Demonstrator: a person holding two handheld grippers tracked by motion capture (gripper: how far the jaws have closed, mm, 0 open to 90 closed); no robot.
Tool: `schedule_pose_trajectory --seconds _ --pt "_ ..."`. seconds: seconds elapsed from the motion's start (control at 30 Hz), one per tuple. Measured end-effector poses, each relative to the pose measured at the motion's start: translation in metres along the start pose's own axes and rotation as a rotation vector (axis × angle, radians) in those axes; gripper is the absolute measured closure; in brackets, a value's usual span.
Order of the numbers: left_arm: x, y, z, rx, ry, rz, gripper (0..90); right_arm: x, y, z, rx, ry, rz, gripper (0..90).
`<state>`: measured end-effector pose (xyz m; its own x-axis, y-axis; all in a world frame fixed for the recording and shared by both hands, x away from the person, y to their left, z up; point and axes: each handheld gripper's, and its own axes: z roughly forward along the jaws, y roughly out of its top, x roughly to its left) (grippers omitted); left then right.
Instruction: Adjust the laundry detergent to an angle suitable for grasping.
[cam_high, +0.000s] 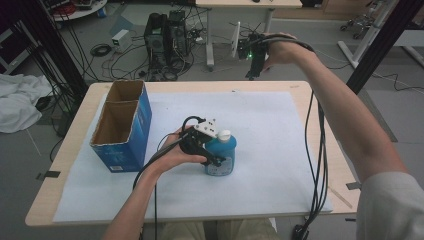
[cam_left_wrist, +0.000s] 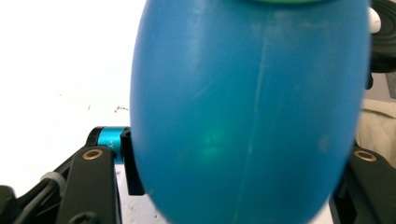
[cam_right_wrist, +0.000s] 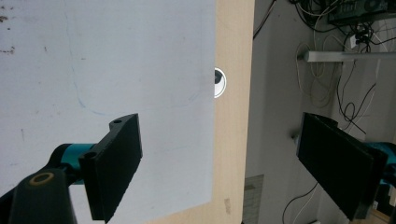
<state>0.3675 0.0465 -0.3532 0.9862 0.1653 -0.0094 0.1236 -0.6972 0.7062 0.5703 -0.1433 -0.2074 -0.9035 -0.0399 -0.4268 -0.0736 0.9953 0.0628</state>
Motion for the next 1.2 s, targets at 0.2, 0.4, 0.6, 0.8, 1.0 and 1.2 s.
schedule_pose_trajectory --seconds 0.2,0.4,0.6,0.8,1.0,1.2 --pt "-0.001 -0.001 -0.004 -0.004 0.001 0.0 37.1 0.0 0.0 0.0 -0.001 0.0 0.004 13.4" --pt "0.0 -0.001 -0.005 -0.004 0.002 0.001 37.1 0.001 0.002 -0.001 0.003 -0.003 -0.001 13.4" --pt "0.0 -0.002 -0.005 -0.005 -0.001 -0.01 35.4 0.001 0.003 0.0 0.006 -0.001 0.002 13.4" --pt "0.0 -0.002 -0.005 0.007 0.009 -0.01 33.2 0.001 0.003 0.0 0.007 0.0 -0.002 13.4" --pt "0.0 -0.003 -0.01 0.019 0.017 -0.011 31.1 0.002 0.005 0.002 0.009 0.0 -0.006 13.4" --pt "-0.001 -0.004 -0.012 0.029 0.017 -0.013 31.0 0.002 0.005 0.001 0.011 -0.001 -0.003 13.4"
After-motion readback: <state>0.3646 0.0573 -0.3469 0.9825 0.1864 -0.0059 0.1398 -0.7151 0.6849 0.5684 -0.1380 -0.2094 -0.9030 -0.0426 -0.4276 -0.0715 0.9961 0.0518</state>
